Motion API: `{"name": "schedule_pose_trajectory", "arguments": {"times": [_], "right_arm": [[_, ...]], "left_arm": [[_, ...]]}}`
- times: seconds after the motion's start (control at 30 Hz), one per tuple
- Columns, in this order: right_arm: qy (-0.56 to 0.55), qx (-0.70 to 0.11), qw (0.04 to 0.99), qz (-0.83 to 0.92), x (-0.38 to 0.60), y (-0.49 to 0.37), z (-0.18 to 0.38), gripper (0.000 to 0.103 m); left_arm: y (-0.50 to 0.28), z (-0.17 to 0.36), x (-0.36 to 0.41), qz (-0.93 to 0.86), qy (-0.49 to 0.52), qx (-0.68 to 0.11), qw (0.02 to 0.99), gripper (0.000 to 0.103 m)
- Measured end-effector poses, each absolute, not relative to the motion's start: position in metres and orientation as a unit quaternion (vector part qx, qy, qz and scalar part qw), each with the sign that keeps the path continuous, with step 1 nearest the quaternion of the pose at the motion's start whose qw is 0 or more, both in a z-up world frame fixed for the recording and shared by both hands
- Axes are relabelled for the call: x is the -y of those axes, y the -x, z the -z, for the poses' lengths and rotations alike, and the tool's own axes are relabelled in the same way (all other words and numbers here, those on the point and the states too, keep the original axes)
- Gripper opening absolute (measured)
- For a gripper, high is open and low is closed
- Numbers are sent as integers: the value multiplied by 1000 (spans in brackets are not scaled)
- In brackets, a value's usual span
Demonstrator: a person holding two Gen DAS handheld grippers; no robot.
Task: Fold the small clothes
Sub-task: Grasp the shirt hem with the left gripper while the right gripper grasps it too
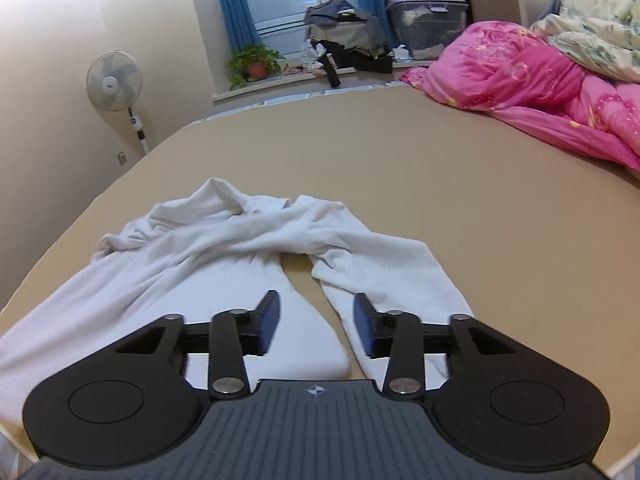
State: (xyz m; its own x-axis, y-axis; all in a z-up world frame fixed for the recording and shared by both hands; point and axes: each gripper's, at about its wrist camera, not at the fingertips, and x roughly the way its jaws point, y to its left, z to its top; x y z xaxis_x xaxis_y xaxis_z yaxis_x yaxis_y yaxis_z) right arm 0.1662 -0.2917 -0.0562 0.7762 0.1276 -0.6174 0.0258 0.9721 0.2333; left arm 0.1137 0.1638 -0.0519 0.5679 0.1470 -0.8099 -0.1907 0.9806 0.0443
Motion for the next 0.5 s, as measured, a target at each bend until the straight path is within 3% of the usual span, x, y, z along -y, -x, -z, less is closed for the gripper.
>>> {"name": "schedule_pose_trajectory", "arguments": {"times": [0.03, 0.07, 0.13, 0.33, 0.4, 0.47, 0.5], "right_arm": [[-115, -343, 932, -30, 289, -170, 60, 47], [-114, -354, 928, -35, 286, -175, 65, 49], [-111, -376, 919, -46, 278, -185, 75, 53], [-58, -441, 895, -20, 252, -214, 120, 54], [-52, -455, 888, -27, 249, -216, 132, 39], [-52, -451, 890, -46, 248, -209, 132, 10], [-56, -442, 894, -53, 250, -203, 126, 10]], "left_arm": [[-112, 54, -171, -96, 37, -443, 891, 12], [-112, 57, -176, -92, 47, -428, 898, 28], [-114, 68, -184, -87, 54, -407, 908, 47], [-127, 119, -202, -81, 107, -464, 876, 45], [-131, 121, -196, -81, 92, -465, 877, 40], [-134, 122, -189, -65, 75, -464, 880, 9], [-133, 119, -185, -64, 70, -462, 882, 9]]}}
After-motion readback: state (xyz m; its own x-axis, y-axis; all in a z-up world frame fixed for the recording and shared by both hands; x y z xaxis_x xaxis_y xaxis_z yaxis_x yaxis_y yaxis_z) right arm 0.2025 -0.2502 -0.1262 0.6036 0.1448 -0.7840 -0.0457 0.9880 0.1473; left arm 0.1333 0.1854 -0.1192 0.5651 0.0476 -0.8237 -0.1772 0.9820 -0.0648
